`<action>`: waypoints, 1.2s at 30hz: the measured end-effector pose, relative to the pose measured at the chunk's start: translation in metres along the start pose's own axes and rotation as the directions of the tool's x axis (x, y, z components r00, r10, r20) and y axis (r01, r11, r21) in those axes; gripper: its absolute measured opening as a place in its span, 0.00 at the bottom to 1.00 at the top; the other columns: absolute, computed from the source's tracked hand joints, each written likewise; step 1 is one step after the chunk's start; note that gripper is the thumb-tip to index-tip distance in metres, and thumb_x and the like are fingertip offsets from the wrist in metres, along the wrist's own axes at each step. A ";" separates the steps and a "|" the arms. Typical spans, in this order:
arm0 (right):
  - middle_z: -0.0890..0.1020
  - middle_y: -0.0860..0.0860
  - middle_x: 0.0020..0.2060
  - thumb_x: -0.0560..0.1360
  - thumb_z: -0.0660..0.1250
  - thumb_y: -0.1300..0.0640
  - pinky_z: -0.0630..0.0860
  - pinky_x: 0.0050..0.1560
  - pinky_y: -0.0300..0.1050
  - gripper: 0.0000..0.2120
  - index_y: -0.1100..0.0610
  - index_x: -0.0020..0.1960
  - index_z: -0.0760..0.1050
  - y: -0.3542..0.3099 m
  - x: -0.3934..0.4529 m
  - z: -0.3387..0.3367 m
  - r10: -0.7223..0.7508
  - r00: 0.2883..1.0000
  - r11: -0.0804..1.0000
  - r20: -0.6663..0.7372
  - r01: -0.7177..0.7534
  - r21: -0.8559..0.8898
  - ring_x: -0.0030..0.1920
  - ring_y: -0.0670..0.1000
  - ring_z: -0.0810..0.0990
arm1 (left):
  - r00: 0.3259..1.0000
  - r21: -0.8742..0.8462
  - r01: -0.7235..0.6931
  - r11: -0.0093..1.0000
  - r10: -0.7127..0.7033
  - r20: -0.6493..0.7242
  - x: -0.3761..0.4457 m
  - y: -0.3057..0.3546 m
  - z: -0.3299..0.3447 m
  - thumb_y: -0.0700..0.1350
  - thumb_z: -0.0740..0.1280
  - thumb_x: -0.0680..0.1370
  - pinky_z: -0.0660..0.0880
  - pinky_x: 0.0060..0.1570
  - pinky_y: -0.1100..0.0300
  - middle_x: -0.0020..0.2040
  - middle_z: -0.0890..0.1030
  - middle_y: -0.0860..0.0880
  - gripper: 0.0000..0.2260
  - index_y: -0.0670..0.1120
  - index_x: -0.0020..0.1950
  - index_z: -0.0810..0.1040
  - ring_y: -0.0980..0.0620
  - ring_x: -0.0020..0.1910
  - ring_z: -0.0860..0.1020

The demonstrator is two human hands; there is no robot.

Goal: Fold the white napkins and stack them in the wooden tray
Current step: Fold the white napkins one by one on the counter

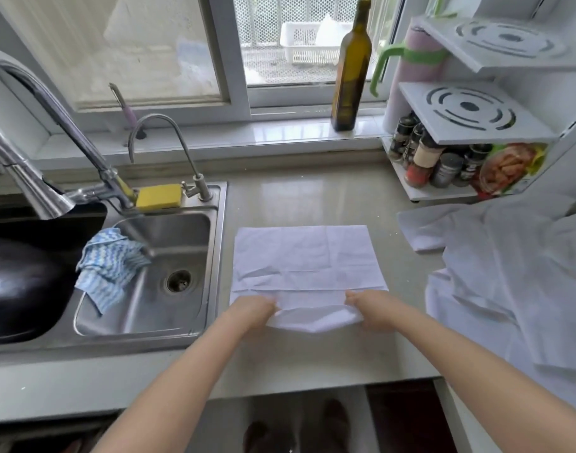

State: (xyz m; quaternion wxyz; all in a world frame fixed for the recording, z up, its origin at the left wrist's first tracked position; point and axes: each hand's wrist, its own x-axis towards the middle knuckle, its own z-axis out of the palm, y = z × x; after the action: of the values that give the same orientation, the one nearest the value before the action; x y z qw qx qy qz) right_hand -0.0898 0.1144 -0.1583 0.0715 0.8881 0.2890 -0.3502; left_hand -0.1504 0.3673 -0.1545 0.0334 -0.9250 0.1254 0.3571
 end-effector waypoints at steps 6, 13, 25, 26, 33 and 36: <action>0.75 0.48 0.40 0.67 0.75 0.52 0.67 0.33 0.39 0.13 0.55 0.41 0.72 0.018 -0.024 -0.018 -0.010 0.966 0.957 0.259 -0.066 0.283 0.40 0.50 0.74 | 0.982 -0.280 -0.011 0.960 0.062 0.176 -0.022 -0.017 -0.005 0.50 0.71 0.74 0.67 0.30 0.62 0.37 0.75 0.52 0.09 0.46 0.42 0.75 0.51 0.34 0.73; 0.76 0.46 0.34 0.71 0.71 0.58 0.69 0.30 0.34 0.09 0.53 0.37 0.71 0.038 -0.009 -0.023 0.004 0.966 0.899 0.259 -0.117 0.422 0.32 0.44 0.75 | 0.991 -0.505 0.082 0.859 -0.019 0.129 -0.007 -0.023 -0.014 0.47 0.71 0.74 0.69 0.36 0.62 0.41 0.78 0.50 0.07 0.44 0.43 0.77 0.51 0.40 0.75; 0.79 0.58 0.45 0.76 0.56 0.61 0.70 0.43 0.44 0.08 0.55 0.40 0.72 0.048 0.046 -0.005 0.298 0.937 0.866 -0.181 -0.185 0.465 0.48 0.58 0.78 | 0.920 -0.485 0.223 0.846 -0.346 -0.182 0.060 -0.013 -0.025 0.45 0.59 0.80 0.72 0.45 0.54 0.47 0.79 0.41 0.12 0.44 0.37 0.69 0.42 0.51 0.75; 0.79 0.57 0.47 0.76 0.56 0.61 0.71 0.45 0.45 0.07 0.55 0.44 0.72 0.046 0.048 -0.002 0.322 0.924 0.857 -0.206 -0.192 0.478 0.49 0.58 0.78 | 0.906 -0.470 0.250 0.846 -0.375 -0.194 0.063 -0.012 -0.024 0.45 0.59 0.79 0.72 0.45 0.54 0.48 0.80 0.41 0.13 0.44 0.35 0.67 0.42 0.52 0.75; 0.77 0.56 0.54 0.77 0.55 0.64 0.67 0.46 0.46 0.09 0.59 0.52 0.72 0.032 0.063 0.006 0.438 0.818 0.862 -0.374 -0.262 0.434 0.56 0.58 0.74 | 0.886 -0.518 0.346 0.782 -0.454 -0.093 0.085 -0.019 -0.015 0.40 0.59 0.78 0.71 0.44 0.56 0.50 0.80 0.38 0.09 0.40 0.39 0.73 0.40 0.51 0.78; 0.76 0.55 0.55 0.76 0.56 0.65 0.65 0.46 0.46 0.09 0.58 0.53 0.72 0.028 0.067 0.009 0.496 0.782 0.837 -0.377 -0.314 0.448 0.57 0.58 0.72 | 0.873 -0.567 0.346 0.748 -0.478 -0.097 0.091 -0.024 -0.012 0.41 0.56 0.81 0.72 0.50 0.53 0.55 0.79 0.36 0.12 0.35 0.54 0.75 0.38 0.55 0.76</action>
State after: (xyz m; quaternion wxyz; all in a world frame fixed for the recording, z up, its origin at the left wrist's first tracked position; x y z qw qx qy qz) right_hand -0.0398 0.1193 -0.2119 -0.0917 0.9852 0.0266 -0.1423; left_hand -0.0713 0.3695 -0.2076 -0.1608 -0.9372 -0.1842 0.2486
